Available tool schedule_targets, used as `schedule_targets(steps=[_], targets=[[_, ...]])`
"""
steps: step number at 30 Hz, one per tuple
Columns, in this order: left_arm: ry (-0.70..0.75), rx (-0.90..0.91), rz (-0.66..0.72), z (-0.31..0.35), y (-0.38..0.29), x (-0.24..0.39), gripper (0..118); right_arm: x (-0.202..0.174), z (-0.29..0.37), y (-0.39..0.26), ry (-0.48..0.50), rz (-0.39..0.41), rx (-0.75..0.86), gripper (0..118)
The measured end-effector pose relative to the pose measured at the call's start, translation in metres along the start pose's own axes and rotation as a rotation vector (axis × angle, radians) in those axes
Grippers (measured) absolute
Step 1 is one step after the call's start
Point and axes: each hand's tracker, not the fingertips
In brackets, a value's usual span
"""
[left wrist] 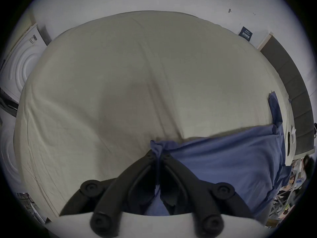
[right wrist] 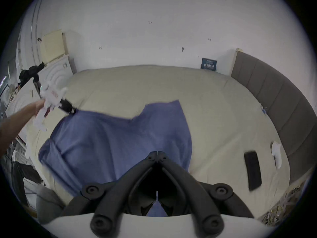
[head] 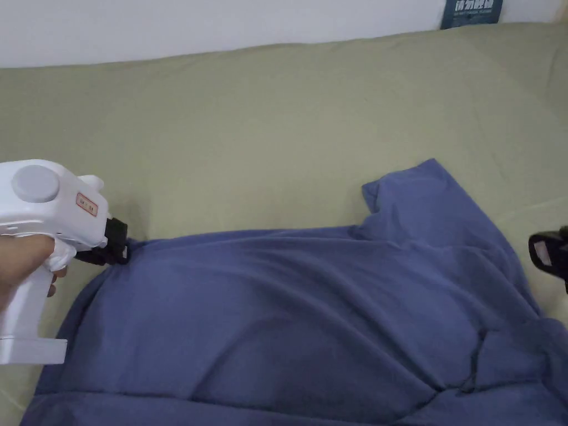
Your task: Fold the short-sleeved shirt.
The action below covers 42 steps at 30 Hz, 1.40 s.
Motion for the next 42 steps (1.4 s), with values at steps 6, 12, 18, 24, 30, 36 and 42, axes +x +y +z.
schedule_targets(steps=[6, 12, 18, 24, 30, 36, 42], targets=[[-0.005, 0.004, -0.007, -0.001, -0.003, 0.000, 3, 0.014, -0.051, 0.075, -0.010, 0.056, 0.011, 0], [-0.016, 0.022, 0.009, -0.001, -0.011, 0.001, 3, 0.043, -0.145, 0.095, 0.001, 0.050, -0.242, 0], [-0.011, 0.018, 0.012, -0.001, -0.010, 0.001, 3, 0.074, -0.216, 0.070, -0.054, 0.052, -0.479, 46], [-0.004, 0.020, -0.001, -0.002, -0.010, 0.004, 3, 0.083, -0.206, 0.062, -0.067, -0.101, -0.469, 108], [-0.017, 0.025, 0.012, -0.002, -0.015, 0.003, 3, 0.078, -0.223, 0.066, -0.068, -0.132, -0.520, 108], [-0.024, 0.026, 0.023, -0.003, -0.014, 0.002, 3, 0.069, -0.233, 0.058, -0.095, -0.148, -0.572, 93], [-0.013, 0.028, 0.013, -0.001, -0.020, 0.010, 3, 0.064, -0.224, 0.079, -0.090, -0.070, -0.570, 0]])
